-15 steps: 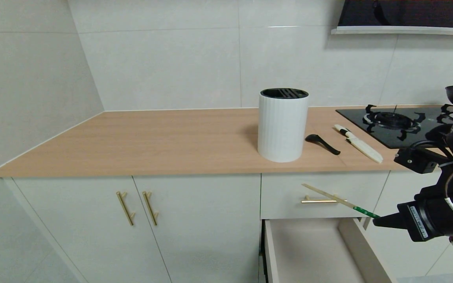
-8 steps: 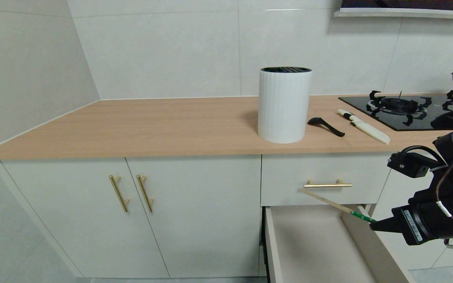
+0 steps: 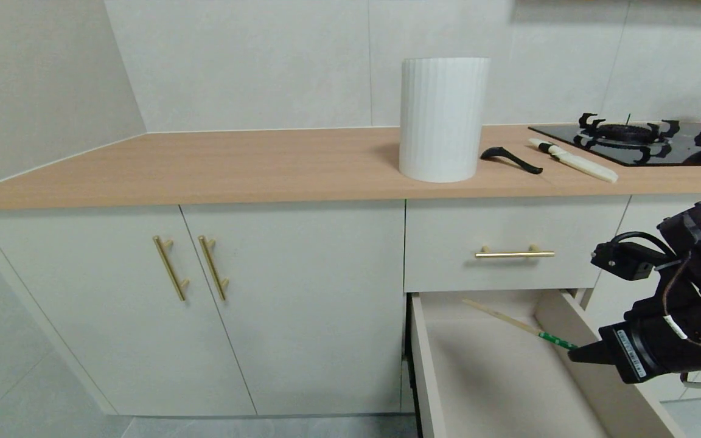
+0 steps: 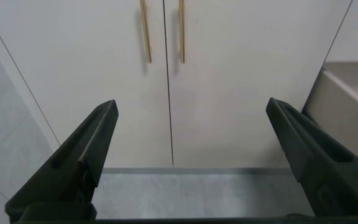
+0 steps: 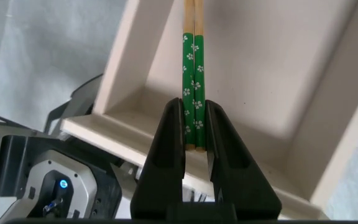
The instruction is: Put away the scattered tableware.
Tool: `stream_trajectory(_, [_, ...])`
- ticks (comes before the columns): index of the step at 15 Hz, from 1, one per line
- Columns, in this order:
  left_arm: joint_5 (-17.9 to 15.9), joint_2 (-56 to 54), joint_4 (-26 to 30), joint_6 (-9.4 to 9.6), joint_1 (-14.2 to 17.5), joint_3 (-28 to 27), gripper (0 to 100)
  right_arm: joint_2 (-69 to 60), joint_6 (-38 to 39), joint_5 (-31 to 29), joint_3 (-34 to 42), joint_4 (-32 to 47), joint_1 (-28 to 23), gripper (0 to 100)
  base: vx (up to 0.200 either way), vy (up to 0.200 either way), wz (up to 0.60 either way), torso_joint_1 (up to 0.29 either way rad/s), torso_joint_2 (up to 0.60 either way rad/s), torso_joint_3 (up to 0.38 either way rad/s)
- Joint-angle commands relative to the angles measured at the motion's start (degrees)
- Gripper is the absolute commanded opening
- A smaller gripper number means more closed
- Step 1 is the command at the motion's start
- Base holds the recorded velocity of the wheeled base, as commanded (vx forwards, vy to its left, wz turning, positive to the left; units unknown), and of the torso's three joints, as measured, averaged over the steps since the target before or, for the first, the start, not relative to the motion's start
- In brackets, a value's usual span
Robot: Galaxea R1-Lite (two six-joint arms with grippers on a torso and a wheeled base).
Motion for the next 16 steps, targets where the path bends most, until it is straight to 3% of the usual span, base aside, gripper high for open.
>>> stream_trajectory(1, [0.01, 0.02, 0.02, 0.01, 0.02, 0.00, 100, 0.57, 0.01, 0.02, 0.00, -0.08, -0.01, 0, 0.000, 0.000, 0.00, -0.041, 0.28, 0.203])
stream_trajectory(8, [0.01, 0.02, 0.02, 0.01, 0.02, 0.00, 100, 4.71, -0.07, -1.04, 0.61, -2.10, 0.78, 0, 0.000, 0.000, 0.00, -0.013, 0.04, 0.025])
stream_trajectory(12, [0.01, 0.02, 0.02, 0.01, 0.02, 0.00, 100, 15.96, 0.81, -7.37, 3.60, -11.42, 3.51, 0, 0.000, 0.000, 0.00, 0.000, 0.00, 0.000])
stream_trajectory(16, [0.01, 0.02, 0.02, 0.01, 0.02, 0.00, 100, 28.26, 7.84, -7.54, 3.52, -20.30, 6.49, 0, 0.000, 0.000, 0.00, 0.000, 0.00, 0.000])
